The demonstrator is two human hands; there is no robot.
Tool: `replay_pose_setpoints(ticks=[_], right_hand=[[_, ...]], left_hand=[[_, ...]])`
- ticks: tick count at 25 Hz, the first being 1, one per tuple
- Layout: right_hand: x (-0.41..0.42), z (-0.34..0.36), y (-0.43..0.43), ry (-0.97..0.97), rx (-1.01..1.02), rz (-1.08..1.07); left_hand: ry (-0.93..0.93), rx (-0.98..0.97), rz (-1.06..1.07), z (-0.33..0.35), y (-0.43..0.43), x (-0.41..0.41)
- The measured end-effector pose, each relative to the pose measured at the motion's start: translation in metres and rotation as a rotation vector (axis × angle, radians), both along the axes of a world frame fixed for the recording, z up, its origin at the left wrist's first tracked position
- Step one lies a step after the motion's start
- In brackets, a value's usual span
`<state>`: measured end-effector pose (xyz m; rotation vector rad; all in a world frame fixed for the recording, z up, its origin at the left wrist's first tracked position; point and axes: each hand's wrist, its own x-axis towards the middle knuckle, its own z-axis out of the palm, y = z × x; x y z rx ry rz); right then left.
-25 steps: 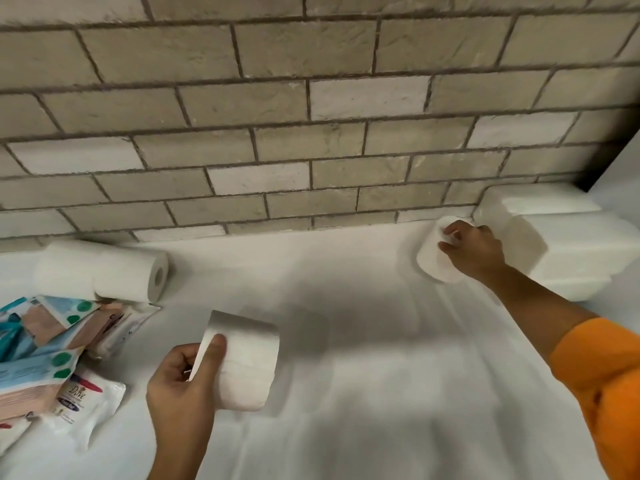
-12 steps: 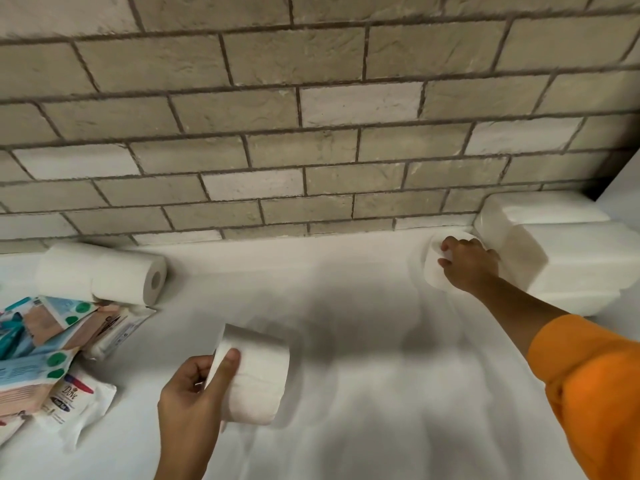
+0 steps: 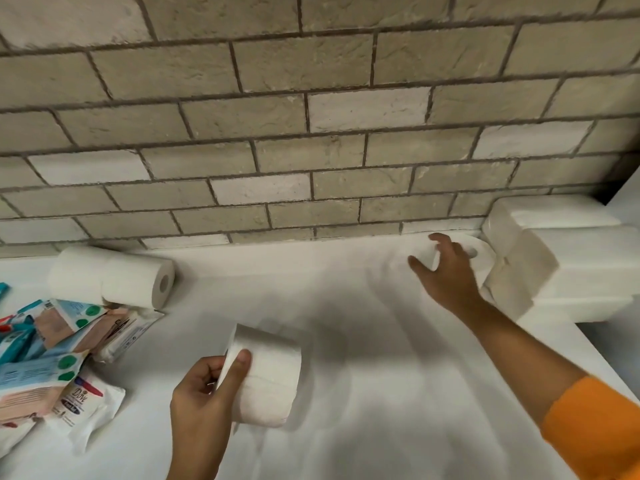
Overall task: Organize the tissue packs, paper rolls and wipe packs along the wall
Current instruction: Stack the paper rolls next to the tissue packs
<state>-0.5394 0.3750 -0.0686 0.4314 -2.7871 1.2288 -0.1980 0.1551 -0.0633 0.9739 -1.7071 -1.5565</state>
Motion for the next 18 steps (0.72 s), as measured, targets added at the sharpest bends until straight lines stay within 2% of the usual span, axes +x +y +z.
replay_pose_setpoints(ticks=[1, 3, 5, 7, 10, 16, 18], right_hand=[[0.028, 0.014, -0.01, -0.051, -0.182, 0.105], [0.093, 0.045, -0.02, -0.173, -0.297, 0.379], [0.154, 0.063, -0.027, -0.159, -0.13, 0.635], [0.199, 0.07, -0.034, -0.041, 0.096, 0.769], [0.235, 0.063, -0.047, 0.035, 0.231, 0.758], [0.245, 0.039, -0.054, 0.248, 0.28, 0.613], [0.242, 0.04, -0.053, 0.253, 0.275, 0.593]], left_hand=[[0.004, -0.004, -0.012, 0.002, 0.001, -0.002], [0.01, -0.015, -0.049, 0.006, 0.004, -0.007], [0.016, -0.015, -0.092, 0.011, 0.008, -0.012], [0.024, -0.029, -0.134, 0.017, 0.013, -0.018], [0.049, -0.065, -0.202, 0.024, 0.019, -0.024], [0.111, -0.07, -0.29, 0.027, 0.026, -0.031], [0.151, -0.053, -0.352, 0.028, 0.03, -0.033]])
